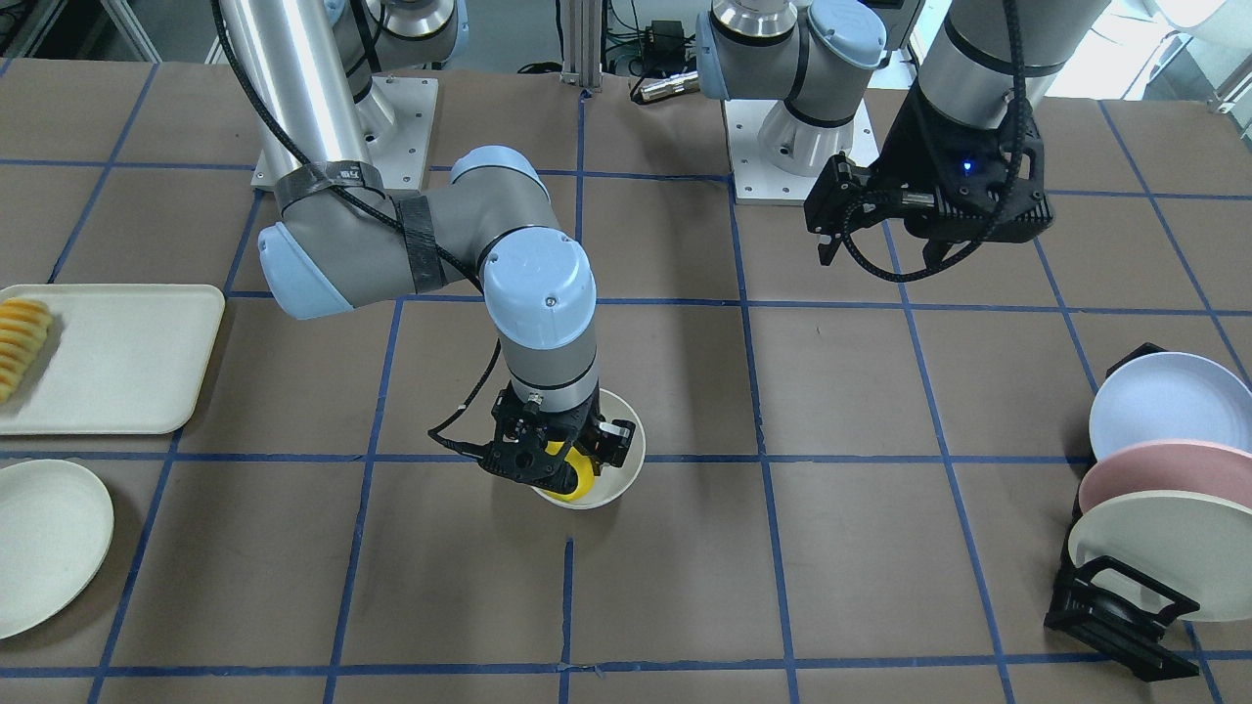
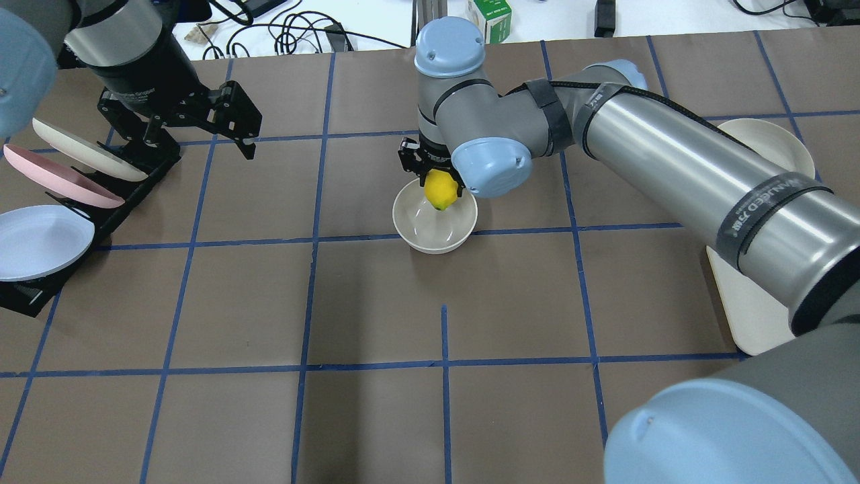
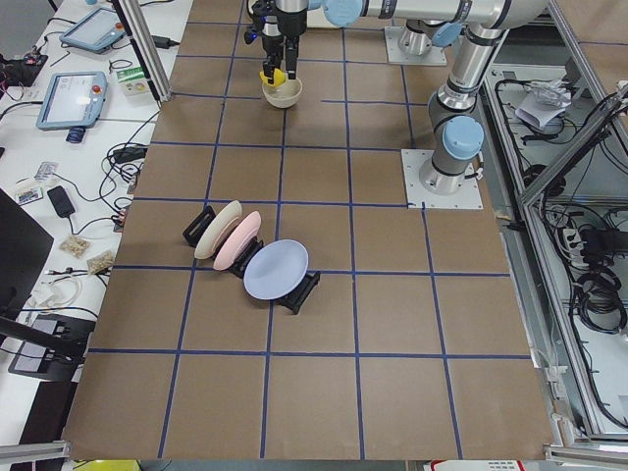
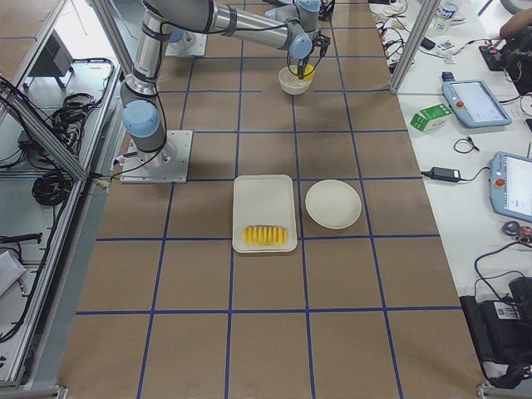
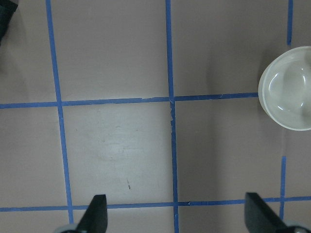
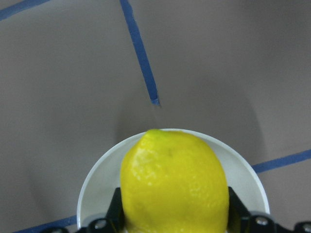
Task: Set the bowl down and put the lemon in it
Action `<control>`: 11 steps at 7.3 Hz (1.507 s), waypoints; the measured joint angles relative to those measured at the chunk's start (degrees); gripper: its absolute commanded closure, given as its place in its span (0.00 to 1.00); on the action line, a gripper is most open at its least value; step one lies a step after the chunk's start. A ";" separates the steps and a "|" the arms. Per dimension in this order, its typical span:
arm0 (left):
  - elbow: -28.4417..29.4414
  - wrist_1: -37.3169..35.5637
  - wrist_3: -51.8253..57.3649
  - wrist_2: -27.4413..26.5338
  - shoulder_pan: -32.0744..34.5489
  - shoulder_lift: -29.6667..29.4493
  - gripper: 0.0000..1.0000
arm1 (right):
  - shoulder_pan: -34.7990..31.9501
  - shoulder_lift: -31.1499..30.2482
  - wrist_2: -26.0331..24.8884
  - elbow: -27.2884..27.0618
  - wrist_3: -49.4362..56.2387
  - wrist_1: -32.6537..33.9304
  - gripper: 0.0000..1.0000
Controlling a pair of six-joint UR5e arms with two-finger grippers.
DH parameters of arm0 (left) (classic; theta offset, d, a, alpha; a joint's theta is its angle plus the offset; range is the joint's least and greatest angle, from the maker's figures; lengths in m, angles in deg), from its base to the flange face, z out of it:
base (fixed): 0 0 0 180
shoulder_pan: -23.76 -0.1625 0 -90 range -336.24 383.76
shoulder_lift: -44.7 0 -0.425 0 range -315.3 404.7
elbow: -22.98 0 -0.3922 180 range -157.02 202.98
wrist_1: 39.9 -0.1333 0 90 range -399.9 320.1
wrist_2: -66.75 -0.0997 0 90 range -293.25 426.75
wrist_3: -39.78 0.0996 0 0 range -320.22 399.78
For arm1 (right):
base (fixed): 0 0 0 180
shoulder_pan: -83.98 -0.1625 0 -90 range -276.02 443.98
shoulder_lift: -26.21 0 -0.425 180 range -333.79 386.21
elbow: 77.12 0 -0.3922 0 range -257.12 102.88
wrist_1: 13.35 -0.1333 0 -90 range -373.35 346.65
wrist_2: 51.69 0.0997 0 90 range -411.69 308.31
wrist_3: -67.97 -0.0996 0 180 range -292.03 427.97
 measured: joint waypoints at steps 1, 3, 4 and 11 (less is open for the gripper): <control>0.00 -0.01 0.02 0.05 -0.06 -0.01 0.00 | -0.14 0.46 0.02 -0.20 1.00 0.13 1.00; 0.35 0.00 0.04 0.16 -0.30 -0.04 0.00 | -0.77 1.79 0.01 -0.41 1.98 0.54 0.62; 0.84 0.04 0.05 0.13 -0.40 -0.04 0.00 | -1.03 2.28 -0.05 -0.44 2.02 0.63 0.14; 1.49 2.09 0.13 0.15 -0.23 1.09 0.00 | 3.65 -6.87 -0.68 0.03 11.29 -0.91 0.00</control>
